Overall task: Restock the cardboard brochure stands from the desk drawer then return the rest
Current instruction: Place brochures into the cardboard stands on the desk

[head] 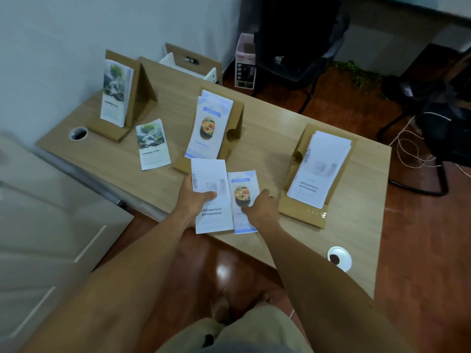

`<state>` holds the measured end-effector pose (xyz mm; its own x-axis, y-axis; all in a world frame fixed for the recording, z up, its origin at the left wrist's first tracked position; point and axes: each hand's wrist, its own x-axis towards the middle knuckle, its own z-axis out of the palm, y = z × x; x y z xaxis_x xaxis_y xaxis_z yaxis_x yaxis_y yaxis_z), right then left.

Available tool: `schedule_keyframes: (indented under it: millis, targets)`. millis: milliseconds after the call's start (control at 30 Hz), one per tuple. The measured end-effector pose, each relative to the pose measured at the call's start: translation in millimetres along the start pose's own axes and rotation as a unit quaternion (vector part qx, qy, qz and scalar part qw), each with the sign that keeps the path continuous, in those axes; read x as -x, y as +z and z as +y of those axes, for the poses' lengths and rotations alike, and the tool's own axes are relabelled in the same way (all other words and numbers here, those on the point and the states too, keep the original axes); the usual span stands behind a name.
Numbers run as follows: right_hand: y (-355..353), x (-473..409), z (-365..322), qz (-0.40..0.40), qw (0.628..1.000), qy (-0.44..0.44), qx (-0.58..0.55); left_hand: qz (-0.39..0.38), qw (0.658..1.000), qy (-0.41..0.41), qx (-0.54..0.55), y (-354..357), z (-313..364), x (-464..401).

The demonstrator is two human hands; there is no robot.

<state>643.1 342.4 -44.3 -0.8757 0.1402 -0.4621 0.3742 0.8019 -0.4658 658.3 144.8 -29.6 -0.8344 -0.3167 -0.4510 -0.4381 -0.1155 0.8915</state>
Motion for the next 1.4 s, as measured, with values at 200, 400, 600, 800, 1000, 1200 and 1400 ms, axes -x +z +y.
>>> schedule_keyframes:
  millis: [200,400,600,800,1000,1200,1400]
  targets:
    - [24.1,3.2,-16.3,0.030,0.992,0.033,0.120,0.011,1.000,-0.024,-0.006,-22.2,-14.9,-4.0]
    - [15.1,-11.6,-28.3,-0.024,0.987,0.140,0.078,0.010,0.999,-0.043,-0.004,-23.1,-19.5,-6.9]
    - [12.2,-19.3,-31.2,-0.067,0.984,0.162,0.040,0.014,0.999,-0.053,0.004,-19.6,-22.0,-11.4]
    - [15.8,-15.2,-21.1,-0.039,0.987,0.116,-0.107,0.020,0.999,-0.043,-0.020,-22.2,-19.4,-15.4]
    - [2.9,-3.4,-10.7,0.138,0.945,0.032,-0.295,0.035,0.998,-0.047,-0.007,-18.0,-10.7,-16.0]
    - [-6.4,-10.8,-25.9,0.032,0.960,-0.030,-0.275,0.019,0.990,-0.072,0.118,-0.9,6.4,-10.7]
    - [10.0,-5.4,-66.3,-0.029,0.959,-0.074,-0.271,0.015,0.985,-0.033,0.170,-3.9,25.7,-13.2]
